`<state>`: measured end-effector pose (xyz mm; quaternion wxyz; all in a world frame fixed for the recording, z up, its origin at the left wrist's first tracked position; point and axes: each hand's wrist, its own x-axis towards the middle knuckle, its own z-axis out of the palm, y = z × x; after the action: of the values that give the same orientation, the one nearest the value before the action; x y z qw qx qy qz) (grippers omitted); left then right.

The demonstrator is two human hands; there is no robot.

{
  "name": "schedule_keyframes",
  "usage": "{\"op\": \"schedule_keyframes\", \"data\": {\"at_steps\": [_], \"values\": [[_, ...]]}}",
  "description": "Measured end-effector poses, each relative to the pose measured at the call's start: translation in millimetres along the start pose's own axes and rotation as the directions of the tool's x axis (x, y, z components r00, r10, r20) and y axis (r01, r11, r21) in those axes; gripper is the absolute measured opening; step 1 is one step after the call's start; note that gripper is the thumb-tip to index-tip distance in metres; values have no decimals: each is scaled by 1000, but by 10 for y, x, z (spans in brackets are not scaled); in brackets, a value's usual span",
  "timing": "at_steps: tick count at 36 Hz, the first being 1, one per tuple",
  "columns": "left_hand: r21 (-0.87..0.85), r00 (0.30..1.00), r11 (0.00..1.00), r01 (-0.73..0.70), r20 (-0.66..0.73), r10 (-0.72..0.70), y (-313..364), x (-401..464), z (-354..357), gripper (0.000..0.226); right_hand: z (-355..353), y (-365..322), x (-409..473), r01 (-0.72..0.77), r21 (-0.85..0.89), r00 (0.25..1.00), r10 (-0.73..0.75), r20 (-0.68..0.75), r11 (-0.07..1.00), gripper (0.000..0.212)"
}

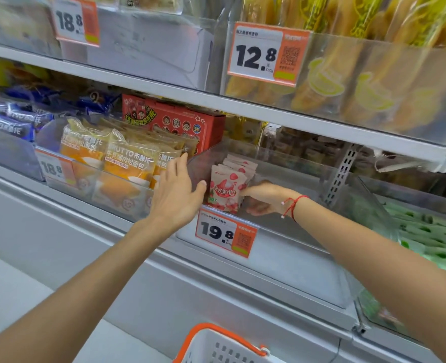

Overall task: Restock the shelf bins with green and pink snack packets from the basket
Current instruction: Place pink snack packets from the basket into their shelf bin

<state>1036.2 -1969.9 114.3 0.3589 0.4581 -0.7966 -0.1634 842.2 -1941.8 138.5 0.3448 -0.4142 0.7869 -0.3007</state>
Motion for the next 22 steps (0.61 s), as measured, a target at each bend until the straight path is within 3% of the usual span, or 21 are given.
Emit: {"op": "schedule_keyframes", "data": {"at_steps": [3,6,9,11,14,16,19,22], "values": [[54,977,992,-112,-174,120,108,-120,-36,56,-40,22,-295,46,7,995,-45,-90,999,49],[71,937,971,-228,-254,238,320,-306,-67,34,-33,132,-610,212,-34,956,-214,-202,977,39],[13,924,962,-272,-276,265,524,-524,-100,13,-10,258,-962,410,-106,859,-423,-288,906,20],[-85,945,972,-221,-264,192,630,-695,-125,10,16,349,-1198,528,-161,776,-551,-307,834,8],[-250,985,967,-52,-175,8,655,-1021,-22,18,132,589,-1504,614,-266,703,-668,-245,744,11],[-292,995,955,59,-64,-81,567,-1275,155,18,260,855,-1627,620,-302,711,-681,-172,724,13],[-158,975,973,170,173,-142,334,-1592,495,16,497,1355,-1672,530,-341,819,-573,-32,776,15],[36,892,987,156,425,-156,42,-1830,790,16,725,1915,-1623,396,-345,918,-358,171,851,9]]}}
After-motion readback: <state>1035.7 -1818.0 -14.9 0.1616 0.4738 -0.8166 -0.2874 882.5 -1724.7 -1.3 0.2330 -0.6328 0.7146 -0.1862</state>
